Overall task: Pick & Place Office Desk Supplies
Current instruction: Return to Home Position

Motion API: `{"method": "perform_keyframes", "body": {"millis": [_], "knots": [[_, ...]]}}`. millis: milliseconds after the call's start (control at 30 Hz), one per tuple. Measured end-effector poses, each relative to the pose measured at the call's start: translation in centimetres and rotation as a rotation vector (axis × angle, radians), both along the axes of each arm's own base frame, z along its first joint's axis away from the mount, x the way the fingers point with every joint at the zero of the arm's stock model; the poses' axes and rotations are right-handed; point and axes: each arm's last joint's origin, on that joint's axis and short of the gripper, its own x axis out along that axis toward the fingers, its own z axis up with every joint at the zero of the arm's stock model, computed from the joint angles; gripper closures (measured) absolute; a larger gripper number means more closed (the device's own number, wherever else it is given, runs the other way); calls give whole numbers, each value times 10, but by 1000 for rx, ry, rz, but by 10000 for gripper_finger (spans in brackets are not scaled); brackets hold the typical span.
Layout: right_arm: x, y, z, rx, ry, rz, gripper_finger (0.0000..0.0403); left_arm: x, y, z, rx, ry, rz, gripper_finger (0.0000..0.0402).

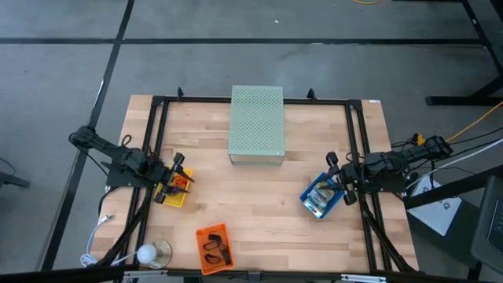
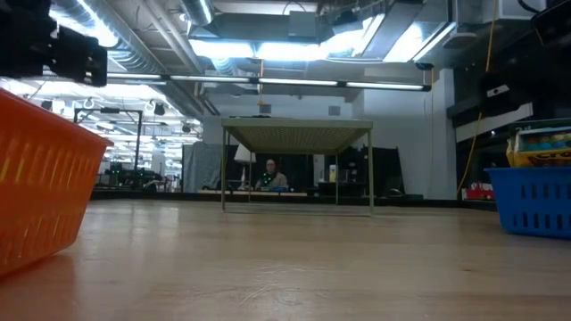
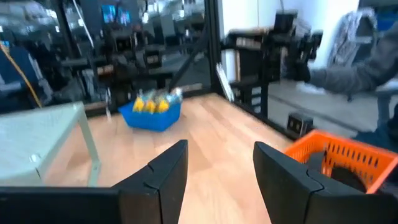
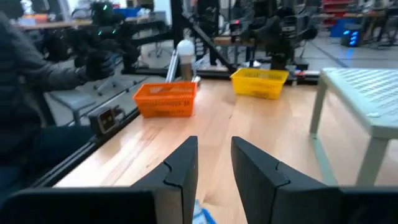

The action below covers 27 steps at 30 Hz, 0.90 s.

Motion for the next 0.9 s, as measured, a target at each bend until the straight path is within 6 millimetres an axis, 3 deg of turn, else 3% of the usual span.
{"method": "perform_keyframes", "body": {"millis": [600, 900], "knots": [[5, 2, -8, -41, 85, 0, 304, 1, -1, -3, 19, 19, -18, 222], [9, 3, -18, -24, 208, -26, 304, 1, -1, -3, 87, 0, -19, 222]]}}
